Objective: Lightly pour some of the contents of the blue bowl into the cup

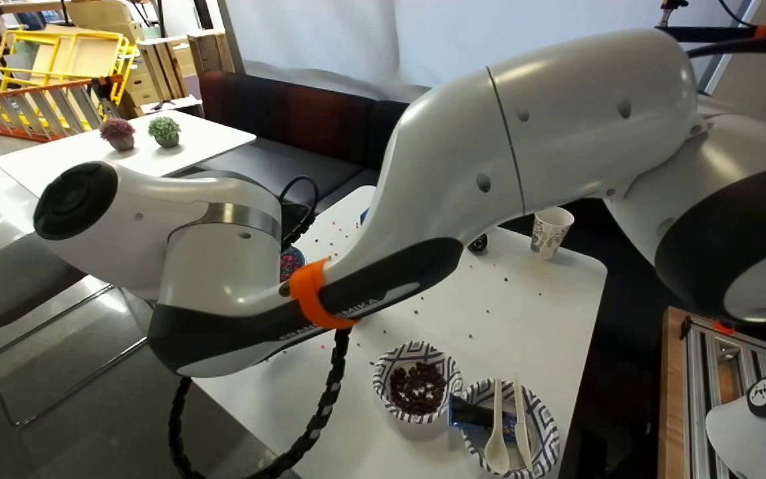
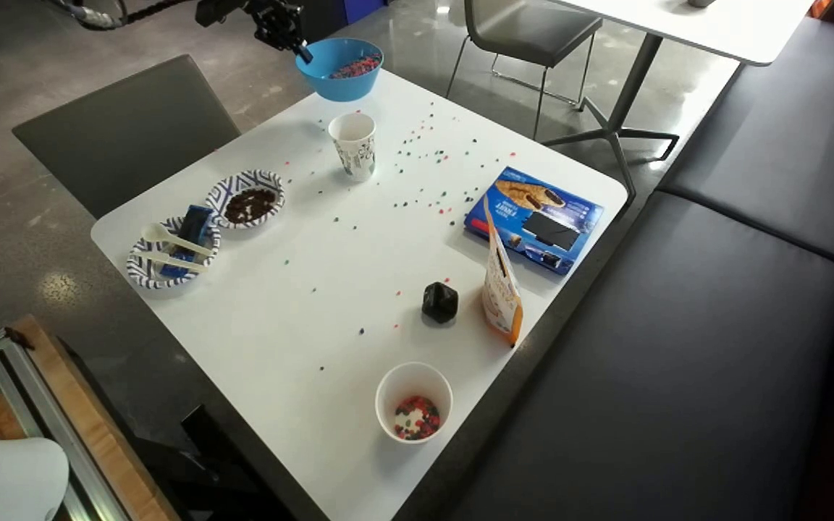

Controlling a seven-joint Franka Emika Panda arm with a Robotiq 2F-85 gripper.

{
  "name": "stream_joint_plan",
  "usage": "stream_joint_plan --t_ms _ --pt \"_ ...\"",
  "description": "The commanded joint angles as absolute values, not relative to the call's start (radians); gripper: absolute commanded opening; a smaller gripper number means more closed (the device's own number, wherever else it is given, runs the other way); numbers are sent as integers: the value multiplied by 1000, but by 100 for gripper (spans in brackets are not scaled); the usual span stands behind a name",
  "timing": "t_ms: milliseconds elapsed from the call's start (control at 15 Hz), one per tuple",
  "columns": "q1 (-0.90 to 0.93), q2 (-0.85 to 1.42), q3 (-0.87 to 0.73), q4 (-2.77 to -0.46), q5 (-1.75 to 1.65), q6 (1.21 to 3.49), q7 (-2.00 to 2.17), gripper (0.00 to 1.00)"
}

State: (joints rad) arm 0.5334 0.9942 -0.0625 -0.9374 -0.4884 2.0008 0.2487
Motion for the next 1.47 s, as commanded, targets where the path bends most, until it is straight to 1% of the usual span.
stream_joint_plan --t_ms 0,867,933,1267,1333,1400 --pt "550 1054 -82 -826 -502 1955 254 1" --pt "540 1127 -66 -731 -477 1940 265 1" --pt "533 1105 -61 -795 -480 1975 257 5" --pt "533 1112 -58 -786 -477 1975 260 5" --pt "533 1112 -58 -786 -477 1975 260 1" --pt "529 1126 -68 -771 -487 1979 252 1"
